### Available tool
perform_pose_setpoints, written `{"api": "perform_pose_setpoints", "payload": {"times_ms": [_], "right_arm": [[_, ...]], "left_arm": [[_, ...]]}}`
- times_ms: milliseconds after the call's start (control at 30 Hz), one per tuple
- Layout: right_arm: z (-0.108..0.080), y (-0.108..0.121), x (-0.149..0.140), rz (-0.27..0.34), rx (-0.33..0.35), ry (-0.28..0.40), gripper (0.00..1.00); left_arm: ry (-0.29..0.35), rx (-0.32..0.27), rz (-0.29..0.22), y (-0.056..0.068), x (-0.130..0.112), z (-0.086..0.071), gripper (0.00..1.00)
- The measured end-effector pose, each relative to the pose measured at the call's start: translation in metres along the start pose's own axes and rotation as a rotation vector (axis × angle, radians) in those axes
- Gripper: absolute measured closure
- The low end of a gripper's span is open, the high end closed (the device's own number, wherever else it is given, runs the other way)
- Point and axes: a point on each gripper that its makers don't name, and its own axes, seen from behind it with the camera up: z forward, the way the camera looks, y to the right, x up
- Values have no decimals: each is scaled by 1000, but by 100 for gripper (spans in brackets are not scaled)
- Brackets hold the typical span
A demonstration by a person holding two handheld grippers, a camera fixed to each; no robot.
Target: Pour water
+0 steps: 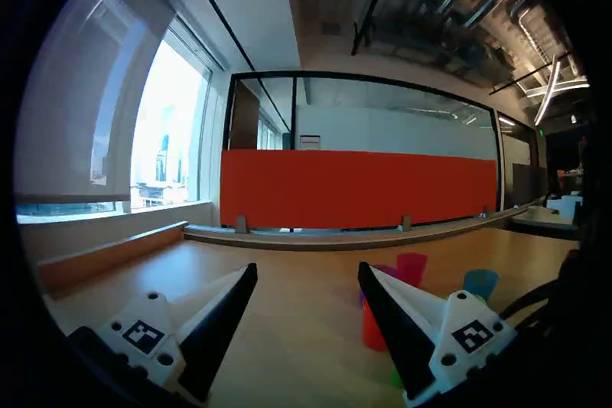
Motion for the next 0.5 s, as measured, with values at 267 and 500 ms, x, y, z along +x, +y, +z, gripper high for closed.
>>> {"api": "perform_pose_setpoints", "payload": {"times_ms": [267, 500], "right_arm": [[-2, 2, 3, 0, -9, -2, 0], [-3, 2, 2, -12, -9, -5, 0]], "left_arm": [[1, -2, -12, -2, -12, 5, 2], [-11, -8, 11, 0, -25, 10, 2]]}}
